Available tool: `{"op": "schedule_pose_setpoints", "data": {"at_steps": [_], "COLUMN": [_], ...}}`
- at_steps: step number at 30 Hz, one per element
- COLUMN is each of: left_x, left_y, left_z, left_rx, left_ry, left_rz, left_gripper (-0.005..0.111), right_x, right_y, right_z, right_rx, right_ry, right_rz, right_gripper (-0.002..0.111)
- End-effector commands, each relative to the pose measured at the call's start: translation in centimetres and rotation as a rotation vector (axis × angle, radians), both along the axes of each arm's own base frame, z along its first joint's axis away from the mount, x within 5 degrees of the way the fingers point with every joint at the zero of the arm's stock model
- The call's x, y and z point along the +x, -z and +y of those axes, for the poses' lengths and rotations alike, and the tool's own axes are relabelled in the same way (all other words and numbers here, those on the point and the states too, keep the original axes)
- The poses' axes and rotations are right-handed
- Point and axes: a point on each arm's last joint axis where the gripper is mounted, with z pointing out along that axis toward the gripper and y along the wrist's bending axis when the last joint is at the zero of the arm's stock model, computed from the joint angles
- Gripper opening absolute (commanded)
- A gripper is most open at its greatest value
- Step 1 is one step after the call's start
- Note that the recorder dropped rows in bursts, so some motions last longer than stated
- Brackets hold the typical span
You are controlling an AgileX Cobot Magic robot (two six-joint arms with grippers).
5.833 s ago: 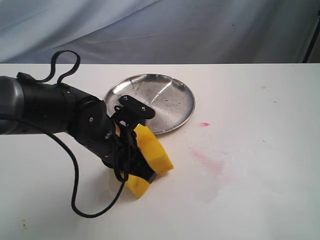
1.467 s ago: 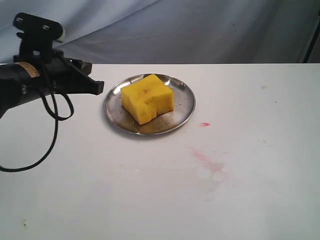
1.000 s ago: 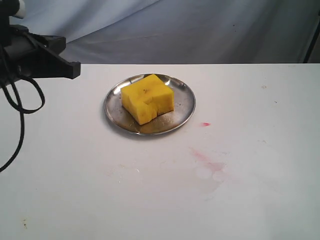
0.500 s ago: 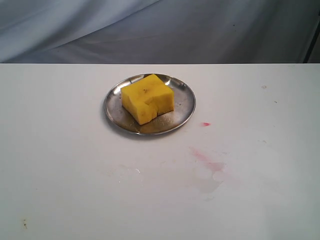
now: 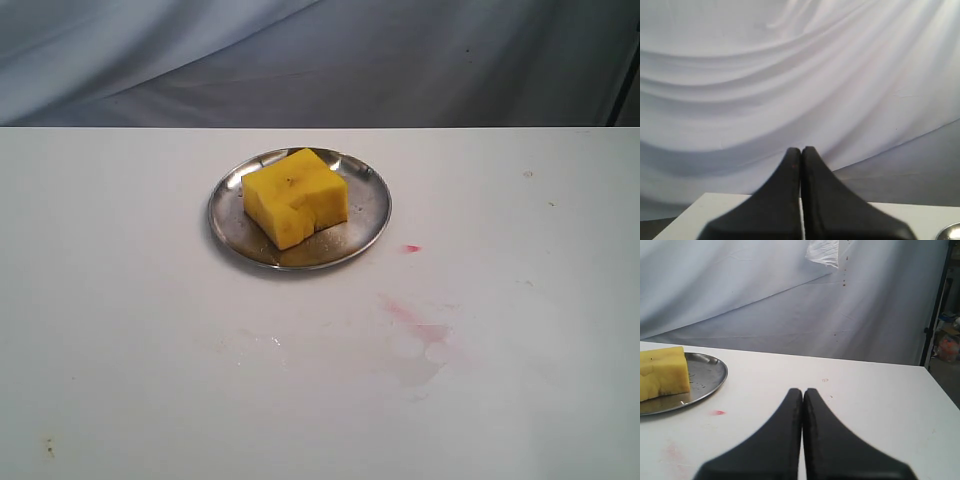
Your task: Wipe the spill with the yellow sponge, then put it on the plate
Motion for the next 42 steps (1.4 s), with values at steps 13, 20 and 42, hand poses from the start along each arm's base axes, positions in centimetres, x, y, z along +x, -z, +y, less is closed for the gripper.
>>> {"op": "schedule_pose_setpoints", "data": {"at_steps": [13, 20, 42], "left_x": [-4.2, -4.0, -2.0], "left_y": [0.2, 0.7, 6.6], "left_z": [-0.8, -1.1, -0.6], "left_rx": [-0.028, -0.105, -0.16], "left_ry": [0.026, 0.062, 0.041], "left_rz": [-0.115, -0.065, 0.06], "left_gripper": [0.0, 0.0, 0.0], "right_x": [0.0, 0.0, 0.0], "right_y": [0.1, 0.1, 0.1], "right_z": [0.0, 0.0, 0.0], "right_rx": [-0.002, -0.002, -0.002], "right_ry": [-0.003, -0.003, -0.003], "right_rz": [-0.003, -0.003, -0.003], "right_gripper": [0.0, 0.0, 0.0]}}
